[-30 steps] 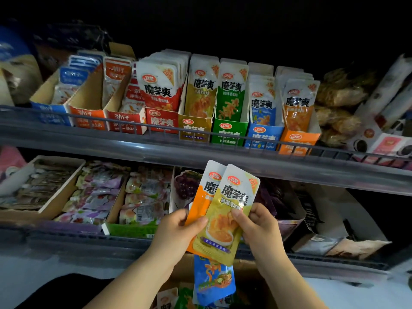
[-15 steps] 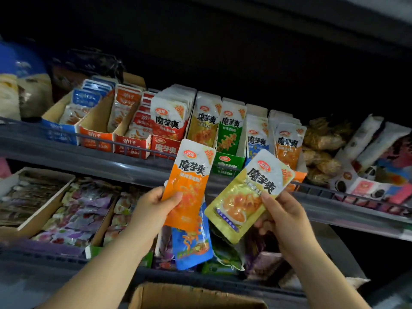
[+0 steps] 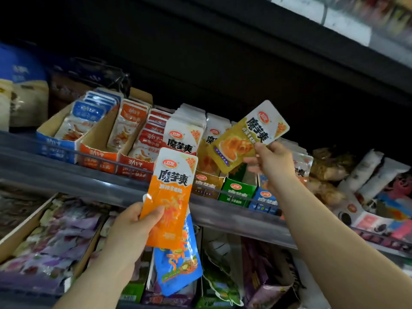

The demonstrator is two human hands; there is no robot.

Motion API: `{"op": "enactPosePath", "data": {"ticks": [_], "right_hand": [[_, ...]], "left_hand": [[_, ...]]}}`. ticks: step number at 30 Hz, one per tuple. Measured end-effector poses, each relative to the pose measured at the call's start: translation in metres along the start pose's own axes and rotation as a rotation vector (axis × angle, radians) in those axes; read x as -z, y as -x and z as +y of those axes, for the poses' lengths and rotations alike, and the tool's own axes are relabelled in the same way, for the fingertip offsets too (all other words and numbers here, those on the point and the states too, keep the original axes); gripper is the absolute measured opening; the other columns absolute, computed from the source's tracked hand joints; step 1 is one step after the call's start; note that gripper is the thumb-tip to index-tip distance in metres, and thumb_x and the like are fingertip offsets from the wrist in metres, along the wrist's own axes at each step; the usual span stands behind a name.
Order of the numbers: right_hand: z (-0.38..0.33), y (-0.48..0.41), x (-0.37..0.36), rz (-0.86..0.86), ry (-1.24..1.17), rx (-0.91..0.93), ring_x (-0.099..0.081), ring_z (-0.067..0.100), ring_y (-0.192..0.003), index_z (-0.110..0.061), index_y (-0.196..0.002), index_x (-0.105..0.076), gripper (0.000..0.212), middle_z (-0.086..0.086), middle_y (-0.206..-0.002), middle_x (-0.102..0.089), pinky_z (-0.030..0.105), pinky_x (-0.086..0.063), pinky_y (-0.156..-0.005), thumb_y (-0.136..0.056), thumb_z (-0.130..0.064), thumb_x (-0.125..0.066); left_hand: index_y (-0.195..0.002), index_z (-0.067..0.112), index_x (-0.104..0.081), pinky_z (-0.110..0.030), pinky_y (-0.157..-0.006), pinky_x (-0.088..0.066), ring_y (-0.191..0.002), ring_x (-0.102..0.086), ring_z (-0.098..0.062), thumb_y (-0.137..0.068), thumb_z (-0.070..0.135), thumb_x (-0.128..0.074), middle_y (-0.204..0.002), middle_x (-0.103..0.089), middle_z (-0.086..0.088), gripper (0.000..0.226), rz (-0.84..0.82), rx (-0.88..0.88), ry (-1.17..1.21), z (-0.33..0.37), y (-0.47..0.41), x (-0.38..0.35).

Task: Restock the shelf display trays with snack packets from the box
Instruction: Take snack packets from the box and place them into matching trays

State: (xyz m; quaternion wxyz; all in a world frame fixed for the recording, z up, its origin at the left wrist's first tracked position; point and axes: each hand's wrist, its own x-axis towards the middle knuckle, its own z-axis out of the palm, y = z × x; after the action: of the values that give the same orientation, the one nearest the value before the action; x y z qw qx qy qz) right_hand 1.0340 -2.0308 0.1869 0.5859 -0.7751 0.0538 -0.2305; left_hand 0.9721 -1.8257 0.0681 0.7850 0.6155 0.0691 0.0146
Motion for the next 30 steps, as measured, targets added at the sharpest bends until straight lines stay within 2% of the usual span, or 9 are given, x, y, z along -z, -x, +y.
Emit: {"op": "enactPosePath", "data": {"ticks": [3,6,10,13,19,21,23,27,30], "right_hand": [[0.001,-0.014,-0.018,0.009,0.079,0.037,-0.058,0.001,-0.042,-0.01,-0.102,-0.049,0.009,0.009,-0.1,-0.06,0.015,-0.049,-0.043,-0.095,-0.01,-0.043],[0.004,-0.021,-0.031,-0.05,0.142,-0.03,-0.059,0.006,-0.048,-0.009,-0.099,-0.05,0.011,0.006,-0.097,-0.059,0.016,-0.047,-0.041,-0.095,-0.007,-0.04],[0.01,-0.024,-0.041,-0.099,0.288,-0.009,-0.05,0.004,-0.035,-0.014,-0.066,-0.053,0.027,0.002,-0.061,-0.052,0.015,-0.038,-0.036,-0.092,-0.007,-0.051],[0.015,-0.026,-0.042,-0.087,0.394,0.009,-0.038,0.016,-0.044,-0.011,-0.055,-0.048,0.035,0.004,-0.053,-0.042,0.015,-0.03,-0.035,-0.088,-0.012,-0.058],[0.02,-0.03,-0.044,-0.166,0.525,0.054,-0.04,0.013,-0.049,-0.017,-0.067,-0.043,0.026,0.0,-0.058,-0.044,0.019,-0.033,-0.041,-0.087,-0.012,-0.058],[0.021,-0.031,-0.048,-0.13,0.575,0.08,-0.045,0.015,-0.052,-0.016,-0.089,-0.045,0.015,0.001,-0.063,-0.048,0.024,-0.037,-0.047,-0.087,-0.016,-0.059],[0.022,-0.033,-0.05,-0.084,0.612,0.077,-0.052,0.02,-0.06,-0.012,-0.114,-0.042,0.035,0.004,-0.074,-0.054,0.026,-0.041,-0.056,-0.087,-0.025,-0.06],[0.02,-0.031,-0.052,-0.063,0.726,0.073,-0.051,0.023,-0.073,-0.008,-0.129,-0.033,0.05,0.012,-0.106,-0.058,0.028,-0.042,-0.066,-0.09,-0.032,-0.055],[0.024,-0.025,-0.052,0.003,0.706,0.181,-0.054,0.025,-0.071,-0.01,-0.13,-0.03,0.049,0.011,-0.09,-0.061,0.027,-0.04,-0.057,-0.091,-0.029,-0.052]], "left_hand": [[-0.082,0.015,-0.061,-0.034,-0.069,-0.049,-0.078,-0.063,-0.023,-0.087,0.018,-0.056,-0.085,-0.067,-0.007,0.007,0.022,-0.015,0.008,0.005,-0.005,0.004],[-0.082,0.014,-0.061,-0.037,-0.074,-0.051,-0.079,-0.064,-0.024,-0.088,0.021,-0.057,-0.083,-0.068,-0.006,0.01,0.03,-0.045,-0.063,0.007,-0.006,0.008],[-0.076,0.015,-0.059,-0.039,-0.075,-0.05,-0.075,-0.063,-0.022,-0.088,0.02,-0.057,-0.078,-0.066,-0.005,0.013,0.035,-0.048,-0.129,0.004,-0.006,0.009],[-0.076,0.015,-0.058,-0.033,-0.067,-0.051,-0.073,-0.062,-0.018,-0.088,0.02,-0.056,-0.077,-0.065,-0.003,0.013,0.015,-0.024,-0.112,0.004,-0.005,0.008],[-0.078,0.014,-0.058,-0.023,-0.057,-0.045,-0.07,-0.061,-0.013,-0.09,0.021,-0.054,-0.077,-0.065,-0.002,0.013,-0.003,-0.048,-0.14,0.005,-0.003,0.009],[-0.078,0.014,-0.057,-0.024,-0.058,-0.046,-0.07,-0.061,-0.013,-0.09,0.021,-0.054,-0.076,-0.065,-0.002,0.014,-0.002,-0.047,-0.149,0.004,-0.002,0.008],[-0.077,0.013,-0.057,-0.024,-0.058,-0.047,-0.069,-0.061,-0.014,-0.089,0.02,-0.054,-0.075,-0.065,-0.003,0.015,-0.003,-0.044,-0.144,0.003,-0.002,0.005],[-0.08,0.011,-0.059,-0.03,-0.065,-0.05,-0.072,-0.063,-0.018,-0.089,0.02,-0.055,-0.08,-0.067,-0.008,0.013,-0.022,-0.034,-0.13,0.002,-0.003,-0.001],[-0.08,0.013,-0.058,-0.029,-0.067,-0.051,-0.075,-0.064,-0.017,-0.087,0.016,-0.057,-0.082,-0.067,-0.007,0.008,-0.053,0.014,-0.112,-0.001,-0.001,-0.007]]}}
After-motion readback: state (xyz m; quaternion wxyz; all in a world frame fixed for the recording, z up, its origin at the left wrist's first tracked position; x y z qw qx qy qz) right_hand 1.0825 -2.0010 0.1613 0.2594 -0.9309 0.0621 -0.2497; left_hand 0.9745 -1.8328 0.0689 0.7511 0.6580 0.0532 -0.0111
